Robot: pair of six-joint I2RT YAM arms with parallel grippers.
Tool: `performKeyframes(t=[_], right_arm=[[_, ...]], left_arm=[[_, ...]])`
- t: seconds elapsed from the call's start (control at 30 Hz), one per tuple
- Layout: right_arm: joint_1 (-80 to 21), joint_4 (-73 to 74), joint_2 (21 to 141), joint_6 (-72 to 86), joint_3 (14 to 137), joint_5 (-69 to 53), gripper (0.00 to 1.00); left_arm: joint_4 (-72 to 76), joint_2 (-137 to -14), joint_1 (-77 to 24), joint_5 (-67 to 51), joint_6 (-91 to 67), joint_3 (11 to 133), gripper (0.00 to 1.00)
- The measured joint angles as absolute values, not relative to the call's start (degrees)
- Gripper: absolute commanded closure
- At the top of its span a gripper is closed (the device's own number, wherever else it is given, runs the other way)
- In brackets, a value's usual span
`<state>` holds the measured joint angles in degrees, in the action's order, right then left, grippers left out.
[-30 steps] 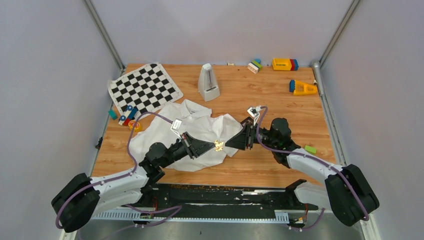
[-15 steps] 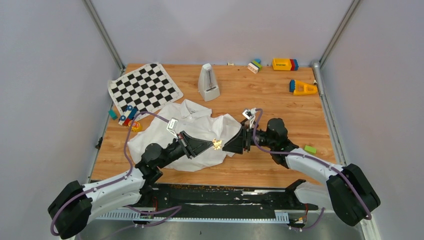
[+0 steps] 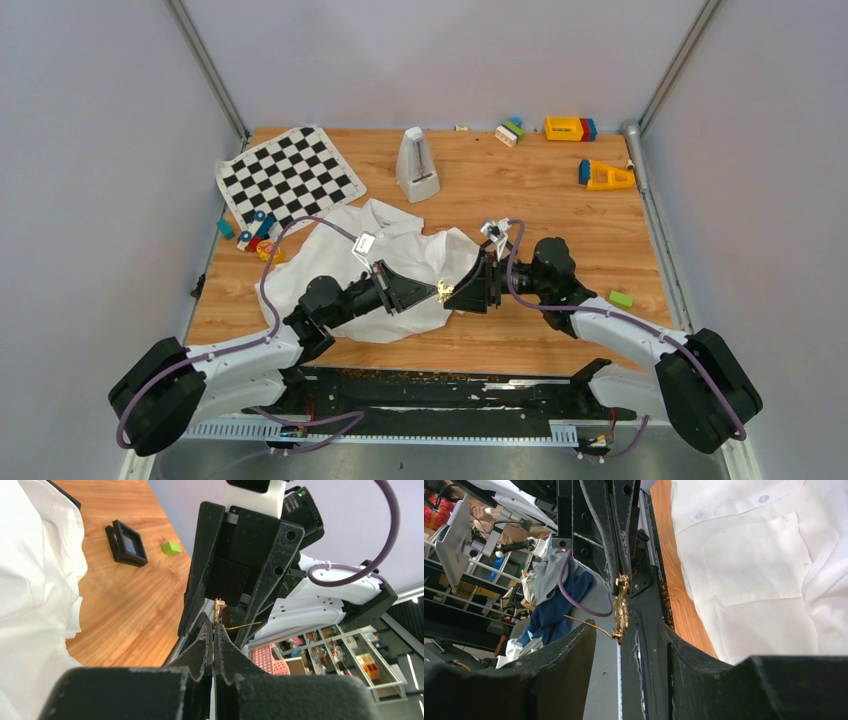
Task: Remove the brooch from the garment
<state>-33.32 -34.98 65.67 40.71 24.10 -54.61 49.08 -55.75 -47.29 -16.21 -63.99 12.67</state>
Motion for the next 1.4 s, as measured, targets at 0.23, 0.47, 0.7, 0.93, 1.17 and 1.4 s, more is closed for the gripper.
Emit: performKeyframes(t=[0.23, 0.47, 0.7, 0.93, 1.17, 1.4], right_arm=[[-33.3, -35.2, 65.67, 41.47, 24.4, -55.02, 0.59], [-33.32, -37.28, 67.2, 42.72, 24.75, -56.47, 0.53], [-33.3, -38.13, 68.14, 43.57, 24.82, -57.8, 0.35], [-33.3, -38.98, 67.18, 43.94, 24.82, -58.13, 0.42], [-33.3, -39.92, 65.23, 46.85, 24.82, -56.8, 0.41], [-33.3, -39.92, 60.38, 50.06, 24.82, -52.18, 0.46]], left_arm=[[52.23, -60.58, -47.29, -19.51, -64.45, 13.61, 1.0], [53.95, -60.86, -47.35, -20.71, -64.66, 13.61, 1.0], [56.25, -60.86, -47.51, -20.62, -65.36, 13.54, 1.0], [58.28, -60.86, -47.51, -20.36, -65.89, 12.93, 1.0], [59.92, -60.86, -47.51, -20.47, -65.91, 12.8, 1.0], [61.95, -60.73, -47.51, -20.45, -65.98, 12.75, 1.0]])
